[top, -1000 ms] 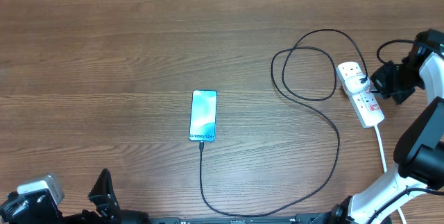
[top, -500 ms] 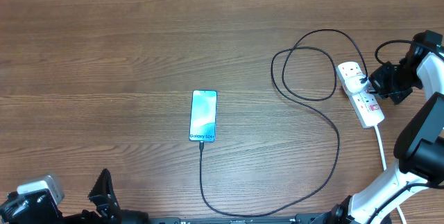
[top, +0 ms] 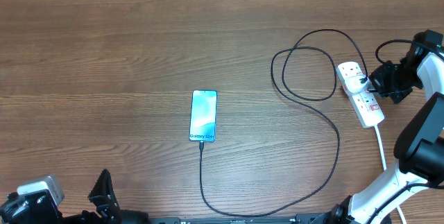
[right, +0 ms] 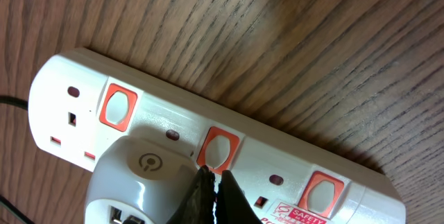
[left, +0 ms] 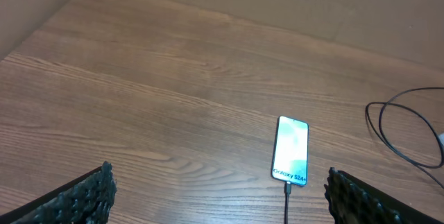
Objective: Plug charger to phone and switch on socket
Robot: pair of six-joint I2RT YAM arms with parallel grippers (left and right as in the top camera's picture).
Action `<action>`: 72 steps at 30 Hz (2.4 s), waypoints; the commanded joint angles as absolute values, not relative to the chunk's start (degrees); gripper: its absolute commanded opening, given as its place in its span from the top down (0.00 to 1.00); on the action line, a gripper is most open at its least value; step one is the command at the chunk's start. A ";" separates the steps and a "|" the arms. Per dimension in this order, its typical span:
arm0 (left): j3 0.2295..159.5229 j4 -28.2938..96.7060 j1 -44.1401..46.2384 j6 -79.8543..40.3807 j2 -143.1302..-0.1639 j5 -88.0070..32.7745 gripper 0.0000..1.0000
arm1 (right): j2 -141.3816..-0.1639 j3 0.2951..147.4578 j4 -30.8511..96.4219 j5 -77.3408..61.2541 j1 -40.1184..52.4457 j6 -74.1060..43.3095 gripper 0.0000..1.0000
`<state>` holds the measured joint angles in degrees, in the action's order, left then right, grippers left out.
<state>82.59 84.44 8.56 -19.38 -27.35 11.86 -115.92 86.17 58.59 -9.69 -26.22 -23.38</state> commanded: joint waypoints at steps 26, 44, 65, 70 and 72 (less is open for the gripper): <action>82.21 84.64 8.64 -19.27 -25.89 12.69 0.00 | -113.67 97.21 69.01 -7.75 -27.22 -23.99 0.96; 79.40 83.31 8.60 -19.31 -15.90 14.15 0.00 | -67.92 112.42 46.85 -21.56 -21.65 -25.74 0.96; 73.38 80.60 -2.81 -20.21 -0.56 16.58 0.00 | -60.14 108.73 47.05 -25.45 -9.41 -20.47 0.93; 73.38 80.62 -5.63 -20.21 -0.49 16.45 0.00 | -53.87 103.18 45.45 -25.12 -9.50 -20.45 0.94; 73.38 80.60 -5.56 -20.25 -0.49 16.45 0.00 | -50.39 100.79 45.23 -25.15 -9.50 -19.90 0.94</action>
<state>73.58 80.93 -5.45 -19.44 -0.40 16.49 -55.20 102.83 45.84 -25.43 -9.67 -21.23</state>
